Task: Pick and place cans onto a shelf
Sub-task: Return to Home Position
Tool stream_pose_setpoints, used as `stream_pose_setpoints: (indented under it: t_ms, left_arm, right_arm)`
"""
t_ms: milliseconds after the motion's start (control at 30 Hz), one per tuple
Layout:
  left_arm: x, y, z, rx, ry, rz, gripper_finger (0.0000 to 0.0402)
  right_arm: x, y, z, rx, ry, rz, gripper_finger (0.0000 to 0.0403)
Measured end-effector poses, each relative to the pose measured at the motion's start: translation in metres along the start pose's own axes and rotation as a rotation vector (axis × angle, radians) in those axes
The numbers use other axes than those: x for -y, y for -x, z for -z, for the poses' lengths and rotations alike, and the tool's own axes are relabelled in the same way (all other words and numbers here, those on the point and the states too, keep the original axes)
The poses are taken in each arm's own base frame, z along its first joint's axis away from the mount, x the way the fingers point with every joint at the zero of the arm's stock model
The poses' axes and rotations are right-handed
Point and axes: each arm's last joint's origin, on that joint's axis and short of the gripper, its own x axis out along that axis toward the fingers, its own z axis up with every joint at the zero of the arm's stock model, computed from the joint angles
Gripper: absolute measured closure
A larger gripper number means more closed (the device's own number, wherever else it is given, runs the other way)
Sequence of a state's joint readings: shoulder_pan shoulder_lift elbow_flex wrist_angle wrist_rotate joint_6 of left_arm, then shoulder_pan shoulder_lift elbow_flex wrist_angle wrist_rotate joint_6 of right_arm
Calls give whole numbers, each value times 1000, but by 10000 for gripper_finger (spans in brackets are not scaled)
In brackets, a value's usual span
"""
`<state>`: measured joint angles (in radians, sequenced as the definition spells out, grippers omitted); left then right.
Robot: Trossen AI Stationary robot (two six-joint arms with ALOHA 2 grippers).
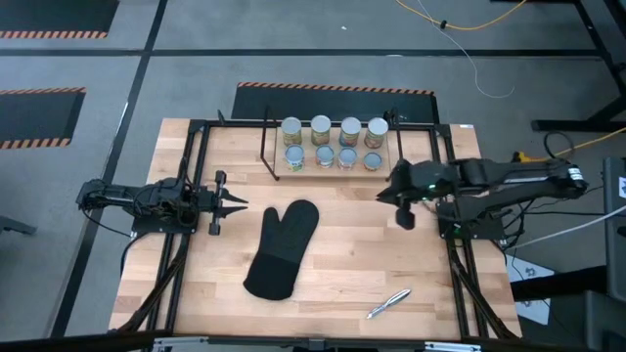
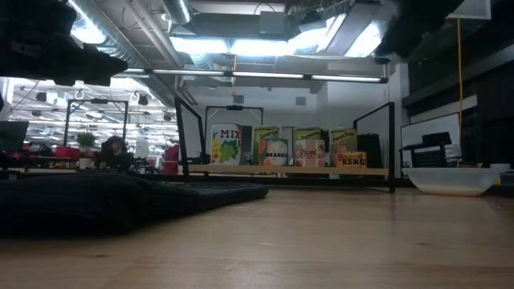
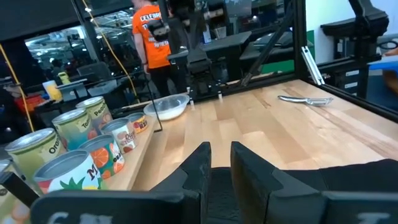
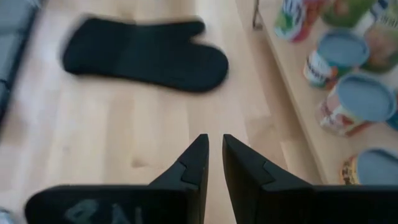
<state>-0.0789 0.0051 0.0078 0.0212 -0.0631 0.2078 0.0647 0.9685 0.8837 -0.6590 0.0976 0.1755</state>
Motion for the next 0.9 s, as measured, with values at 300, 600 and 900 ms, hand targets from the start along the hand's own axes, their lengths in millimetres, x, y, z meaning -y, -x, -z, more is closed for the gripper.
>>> stream_pose_setpoints:
  t_ms: [300,600,900]
  left_arm:
    - [0,0,0,-1,-9,-1,347]
    - [0,0,0,-1,-10,-1,347]
    - [0,0,0,-1,-10,-1,347]
  right_arm:
    - [7,64,9,245,1,-54,351]
    - [17,72,58,375,-13,-75,351]
    - [22,57,96,527,-26,-100,351]
